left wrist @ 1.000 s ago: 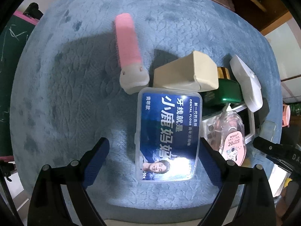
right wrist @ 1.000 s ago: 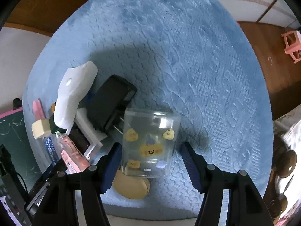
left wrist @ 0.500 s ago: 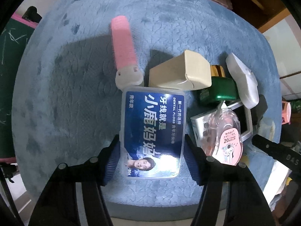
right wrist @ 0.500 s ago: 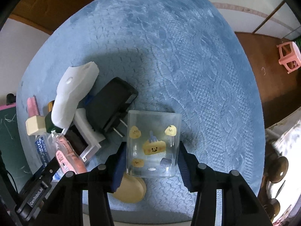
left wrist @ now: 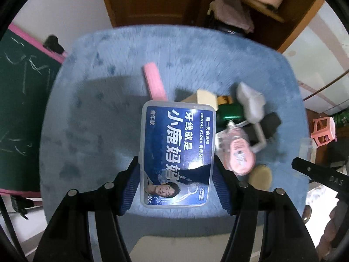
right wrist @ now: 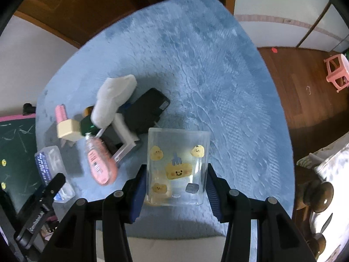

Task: Organize rigid objects
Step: 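Carry the floss box and clear sticker box with both tools over the tray, then lower both boxes into the tray and open both tools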

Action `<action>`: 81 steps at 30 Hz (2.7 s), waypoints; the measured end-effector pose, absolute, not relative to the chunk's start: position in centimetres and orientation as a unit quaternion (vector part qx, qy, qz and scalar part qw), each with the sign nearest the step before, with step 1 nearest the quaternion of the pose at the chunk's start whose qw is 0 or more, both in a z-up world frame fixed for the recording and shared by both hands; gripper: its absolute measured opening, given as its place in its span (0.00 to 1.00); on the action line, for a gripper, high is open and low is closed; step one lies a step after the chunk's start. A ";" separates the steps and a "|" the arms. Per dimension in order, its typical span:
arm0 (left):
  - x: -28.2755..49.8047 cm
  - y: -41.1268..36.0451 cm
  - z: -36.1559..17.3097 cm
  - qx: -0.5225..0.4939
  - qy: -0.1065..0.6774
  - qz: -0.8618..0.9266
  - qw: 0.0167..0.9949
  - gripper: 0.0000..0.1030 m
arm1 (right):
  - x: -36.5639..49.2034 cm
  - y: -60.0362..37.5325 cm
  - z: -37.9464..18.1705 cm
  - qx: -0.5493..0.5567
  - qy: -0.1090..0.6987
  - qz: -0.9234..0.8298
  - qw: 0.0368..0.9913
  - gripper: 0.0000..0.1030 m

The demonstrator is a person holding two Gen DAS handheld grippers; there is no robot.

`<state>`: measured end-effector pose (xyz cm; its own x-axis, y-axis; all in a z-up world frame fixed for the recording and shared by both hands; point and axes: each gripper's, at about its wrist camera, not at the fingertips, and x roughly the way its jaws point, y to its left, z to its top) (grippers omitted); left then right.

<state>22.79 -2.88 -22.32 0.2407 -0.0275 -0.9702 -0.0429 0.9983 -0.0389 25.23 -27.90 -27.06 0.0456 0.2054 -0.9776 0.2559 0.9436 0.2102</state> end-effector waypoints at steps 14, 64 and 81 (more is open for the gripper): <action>17.3 -2.6 -9.5 -0.018 0.540 -0.034 0.841 0.64 | 18.4 -27.7 -12.0 0.138 0.591 0.049 0.794 0.49; 3.6 -6.4 -26.2 0.094 0.631 -0.077 0.766 0.65 | 3.5 -23.1 -25.3 -0.002 0.663 0.039 0.748 0.50; 2.6 -5.5 -22.7 0.063 0.612 -0.080 0.785 0.85 | 1.9 -21.7 -21.4 -0.047 0.611 0.047 0.789 0.67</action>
